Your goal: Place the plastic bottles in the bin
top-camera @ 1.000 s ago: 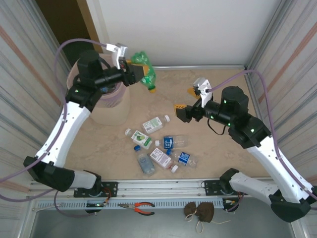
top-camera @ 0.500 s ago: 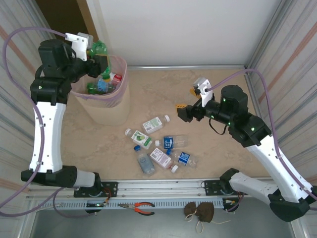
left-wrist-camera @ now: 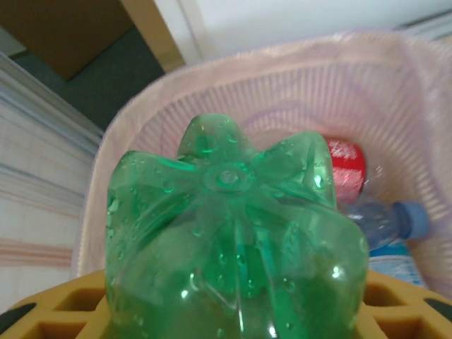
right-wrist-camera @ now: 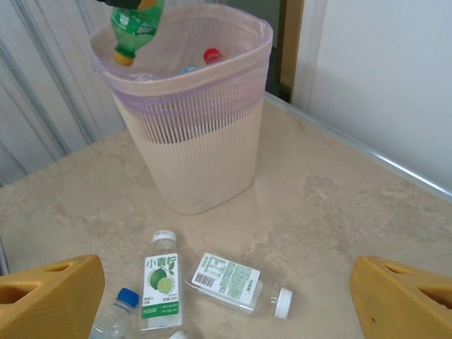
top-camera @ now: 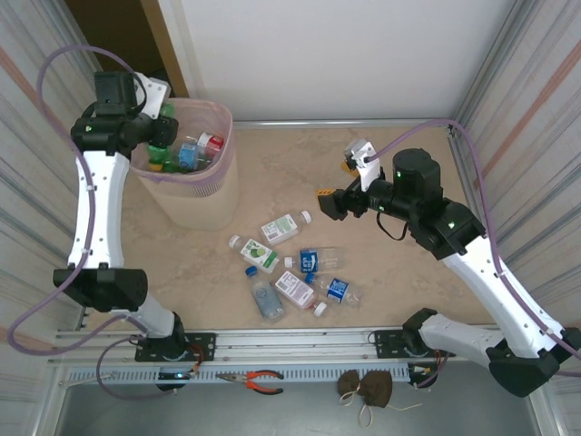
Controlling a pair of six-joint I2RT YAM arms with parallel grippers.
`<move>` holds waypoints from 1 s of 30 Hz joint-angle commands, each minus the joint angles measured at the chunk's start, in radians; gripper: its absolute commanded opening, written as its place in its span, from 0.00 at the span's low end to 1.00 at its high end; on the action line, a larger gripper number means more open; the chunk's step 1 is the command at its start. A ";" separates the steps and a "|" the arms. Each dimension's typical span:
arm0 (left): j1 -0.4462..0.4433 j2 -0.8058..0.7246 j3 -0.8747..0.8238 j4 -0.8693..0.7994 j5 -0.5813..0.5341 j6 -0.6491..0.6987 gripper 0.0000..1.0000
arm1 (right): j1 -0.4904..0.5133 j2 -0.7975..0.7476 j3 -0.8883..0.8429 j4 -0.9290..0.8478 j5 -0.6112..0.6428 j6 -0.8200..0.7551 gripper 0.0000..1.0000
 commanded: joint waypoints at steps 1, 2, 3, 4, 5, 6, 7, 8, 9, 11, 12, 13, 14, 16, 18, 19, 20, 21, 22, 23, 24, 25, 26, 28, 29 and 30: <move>0.011 0.041 0.049 -0.070 -0.090 0.047 0.51 | -0.005 -0.011 0.007 0.009 -0.018 -0.005 0.89; 0.013 0.056 0.060 -0.087 -0.094 0.046 0.51 | -0.007 -0.014 0.001 0.012 -0.016 -0.004 0.89; 0.015 0.072 0.070 -0.103 -0.093 0.046 0.52 | -0.007 -0.016 -0.002 0.011 -0.014 -0.002 0.89; 0.017 0.085 0.078 -0.114 -0.097 0.043 0.52 | -0.007 -0.018 -0.005 0.011 -0.012 -0.004 0.89; 0.020 0.102 0.088 -0.125 -0.105 0.039 0.52 | -0.007 -0.018 -0.008 0.011 -0.012 -0.002 0.89; 0.026 0.119 0.095 -0.138 -0.110 0.035 0.52 | -0.007 -0.019 -0.010 0.010 -0.014 -0.001 0.89; 0.028 0.133 0.101 -0.149 -0.110 0.032 0.52 | -0.007 -0.019 -0.012 0.009 -0.014 -0.001 0.89; 0.032 0.150 0.108 -0.158 -0.113 0.023 0.52 | -0.007 -0.020 -0.016 0.009 -0.013 -0.001 0.89; 0.037 0.164 0.111 -0.165 -0.110 0.018 0.53 | -0.008 -0.021 -0.018 0.009 -0.013 -0.002 0.89; 0.047 0.193 0.115 -0.177 -0.101 0.008 0.54 | -0.008 -0.022 -0.025 0.011 -0.012 -0.001 0.89; 0.050 0.211 0.119 -0.187 -0.098 0.002 0.54 | -0.008 -0.025 -0.028 0.011 -0.010 0.001 0.89; 0.054 0.224 0.122 -0.193 -0.094 -0.003 0.54 | -0.008 -0.025 -0.028 0.011 -0.010 0.001 0.89; 0.060 0.241 0.126 -0.202 -0.091 -0.007 0.55 | -0.008 -0.026 -0.031 0.010 -0.010 0.001 0.89; 0.069 0.274 0.137 -0.224 -0.087 -0.018 0.55 | -0.010 -0.028 -0.034 0.012 -0.008 0.001 0.89; 0.081 0.318 0.163 -0.261 -0.076 -0.033 0.56 | -0.012 -0.027 -0.039 0.013 -0.006 0.000 0.89; 0.086 0.334 0.175 -0.273 -0.077 -0.040 0.57 | -0.013 -0.027 -0.039 0.014 -0.005 0.001 0.89; 0.086 0.347 0.184 -0.279 -0.075 -0.046 0.59 | -0.015 -0.027 -0.039 0.015 -0.004 0.002 0.89; 0.086 0.356 0.189 -0.280 -0.074 -0.049 0.60 | -0.015 -0.027 -0.040 0.016 -0.006 0.003 0.89; 0.088 0.360 0.196 -0.282 -0.075 -0.053 0.62 | -0.015 -0.027 -0.039 0.017 -0.006 0.005 0.89; 0.087 0.363 0.204 -0.282 -0.076 -0.059 0.63 | -0.015 -0.029 -0.039 0.018 -0.007 0.006 0.89; 0.086 0.363 0.212 -0.282 -0.074 -0.065 0.64 | -0.015 -0.028 -0.040 0.018 -0.005 0.006 0.89; 0.086 0.361 0.221 -0.280 -0.071 -0.069 0.67 | -0.014 -0.030 -0.037 0.019 -0.001 0.008 0.89; 0.086 0.357 0.231 -0.280 -0.065 -0.072 0.69 | -0.015 -0.032 -0.037 0.018 0.004 0.009 0.89; 0.087 0.350 0.257 -0.282 -0.050 -0.077 0.72 | -0.015 -0.037 -0.037 0.022 0.010 0.013 0.89; 0.087 0.344 0.270 -0.282 -0.040 -0.081 0.74 | -0.015 -0.039 -0.037 0.023 0.011 0.015 0.89; 0.087 0.338 0.280 -0.281 -0.034 -0.084 0.75 | -0.015 -0.040 -0.037 0.025 0.012 0.015 0.89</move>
